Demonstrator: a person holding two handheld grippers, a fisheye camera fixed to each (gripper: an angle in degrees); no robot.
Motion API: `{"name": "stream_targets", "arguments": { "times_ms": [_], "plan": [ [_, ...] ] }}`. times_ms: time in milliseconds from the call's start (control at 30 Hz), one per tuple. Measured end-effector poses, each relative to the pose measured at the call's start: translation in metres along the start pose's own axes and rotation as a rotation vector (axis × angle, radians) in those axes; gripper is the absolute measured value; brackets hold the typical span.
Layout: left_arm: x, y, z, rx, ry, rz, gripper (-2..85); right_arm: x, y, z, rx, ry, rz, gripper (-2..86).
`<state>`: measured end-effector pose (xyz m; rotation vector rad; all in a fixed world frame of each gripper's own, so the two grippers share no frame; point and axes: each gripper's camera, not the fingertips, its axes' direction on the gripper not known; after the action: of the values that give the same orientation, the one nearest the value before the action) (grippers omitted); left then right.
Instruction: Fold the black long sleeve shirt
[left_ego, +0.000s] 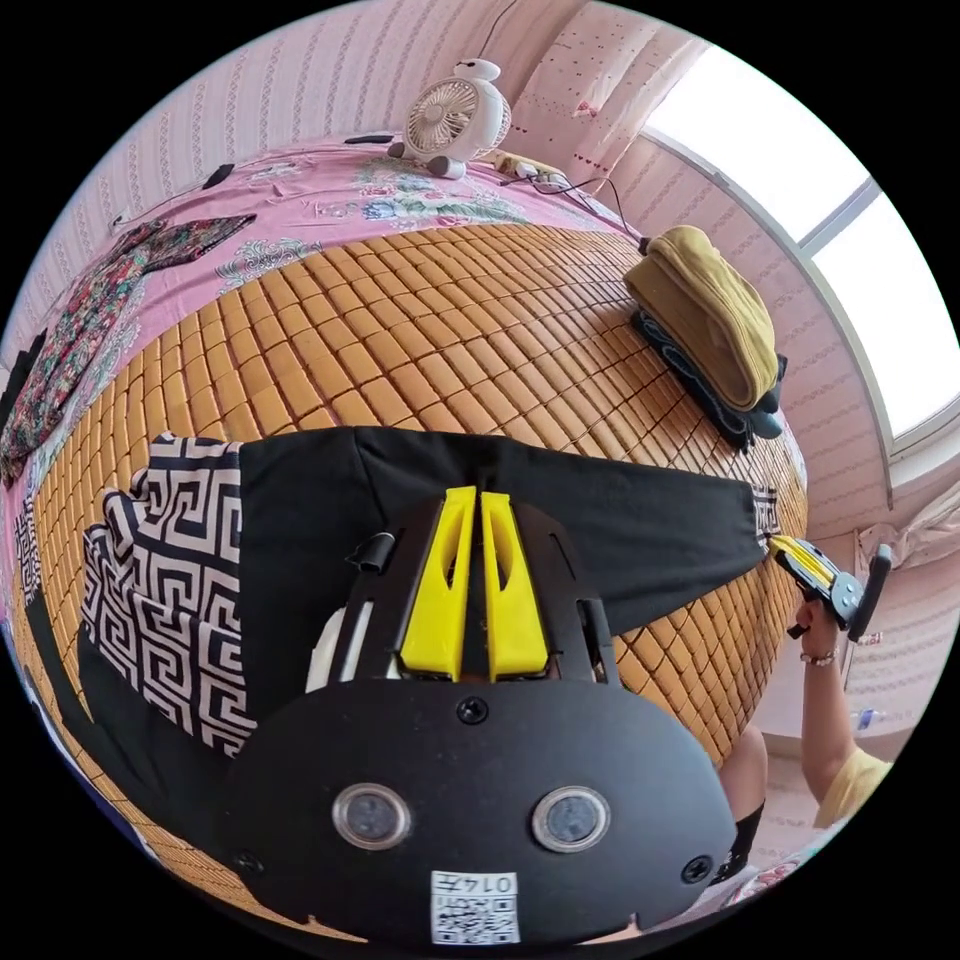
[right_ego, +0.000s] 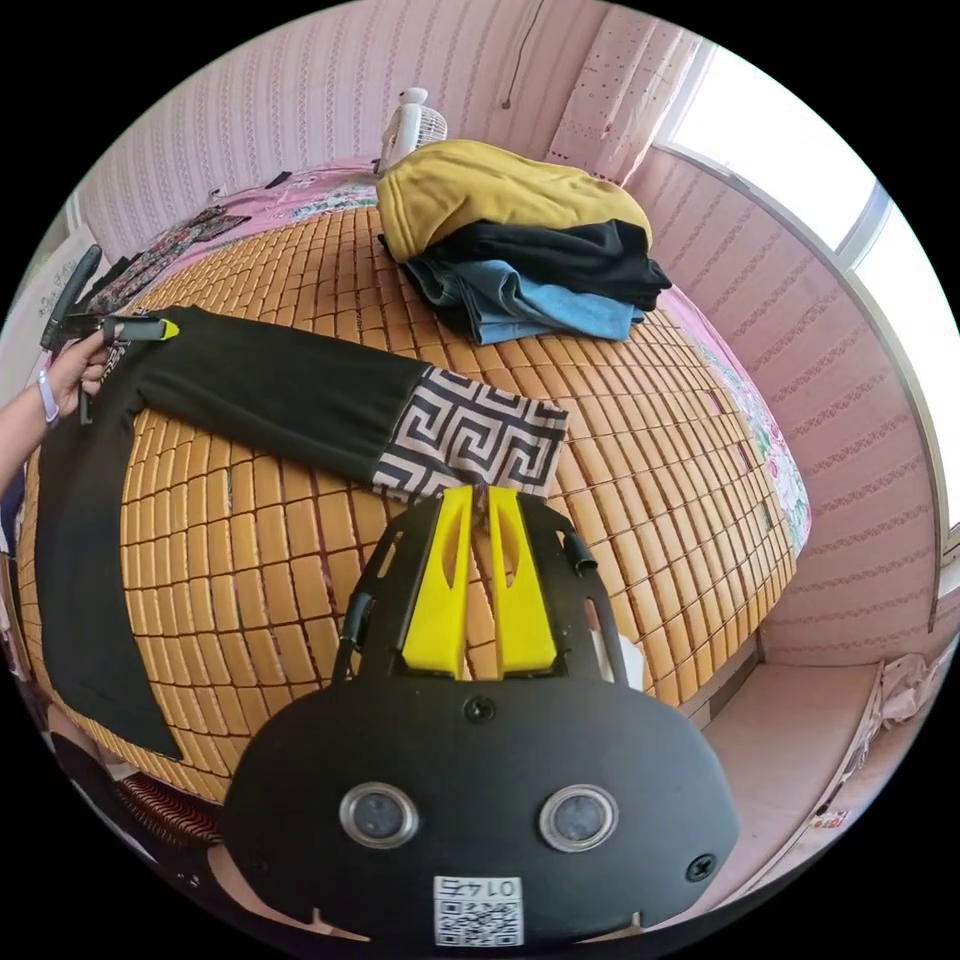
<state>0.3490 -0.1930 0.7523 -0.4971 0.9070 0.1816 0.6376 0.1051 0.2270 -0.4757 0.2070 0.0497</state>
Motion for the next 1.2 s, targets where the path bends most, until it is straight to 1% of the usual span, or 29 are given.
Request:
{"name": "stream_targets", "arguments": {
  "times_ms": [67,133,167,200,233,267,333,367,433,467,533,567,633,700,833,933,1000,1100,1200],
  "plan": [
    [-0.007,0.010,-0.021,0.017,0.083,-0.005,4.7,0.004,0.008,-0.004,0.003,-0.033,0.034,6.5],
    [-0.011,0.049,-0.059,0.078,0.266,0.033,5.6,0.005,0.021,-0.017,0.038,-0.052,0.078,8.0],
    [-0.010,0.063,-0.068,0.086,0.289,0.051,5.6,0.001,0.033,-0.028,0.085,-0.069,0.099,8.4],
    [-0.005,0.098,-0.088,0.104,0.300,0.103,5.4,-0.008,0.046,-0.039,0.114,-0.103,0.098,8.5],
    [0.001,0.139,-0.108,0.116,0.272,0.154,5.2,-0.014,0.052,-0.043,0.121,-0.116,0.093,8.5],
    [0.003,0.161,-0.117,0.117,0.254,0.166,5.1,-0.028,0.064,-0.051,0.127,-0.137,0.078,8.5],
    [0.001,0.253,-0.146,0.115,0.211,0.144,5.0,-0.055,0.078,-0.058,0.116,-0.205,0.030,8.3],
    [-0.001,0.275,-0.152,0.110,0.197,0.124,5.0,-0.076,0.084,-0.059,0.084,-0.265,-0.014,7.8],
    [-0.011,0.362,-0.172,0.084,0.096,-0.008,5.4,-0.111,0.088,-0.056,0.011,-0.350,-0.092,6.7],
    [-0.013,0.382,-0.176,0.079,0.072,-0.044,5.6,-0.135,0.089,-0.054,-0.025,-0.380,-0.138,6.3],
    [-0.019,0.448,-0.193,0.074,-0.024,-0.161,6.4,-0.166,0.090,-0.049,-0.052,-0.386,-0.166,6.0],
    [-0.021,0.461,-0.196,0.075,-0.054,-0.191,6.4,-0.183,0.088,-0.042,-0.092,-0.402,-0.175,6.3],
    [-0.028,0.501,-0.211,0.116,-0.165,-0.327,6.7,-0.205,0.083,-0.030,-0.166,-0.409,-0.190,6.8],
    [-0.033,0.519,-0.217,0.145,-0.167,-0.377,7.0,-0.224,0.079,-0.022,-0.175,-0.330,-0.211,7.3],
    [-0.039,0.536,-0.209,0.097,-0.103,-0.424,6.8,-0.242,0.070,-0.019,-0.208,-0.281,-0.257,7.8],
    [-0.037,0.544,-0.216,0.084,-0.101,-0.406,5.5,-0.249,0.066,-0.021,-0.194,-0.249,-0.254,8.0],
    [-0.036,0.550,-0.220,0.070,-0.091,-0.388,4.9,-0.258,0.065,-0.003,-0.265,-0.235,-0.242,8.0],
    [-0.030,0.563,-0.228,0.056,-0.089,-0.357,3.8,-0.268,0.060,0.005,-0.255,-0.235,-0.231,7.7],
    [-0.024,0.576,-0.238,0.051,-0.077,-0.348,3.7,-0.279,0.051,0.011,-0.292,-0.203,-0.250,7.3]
  ]
}}
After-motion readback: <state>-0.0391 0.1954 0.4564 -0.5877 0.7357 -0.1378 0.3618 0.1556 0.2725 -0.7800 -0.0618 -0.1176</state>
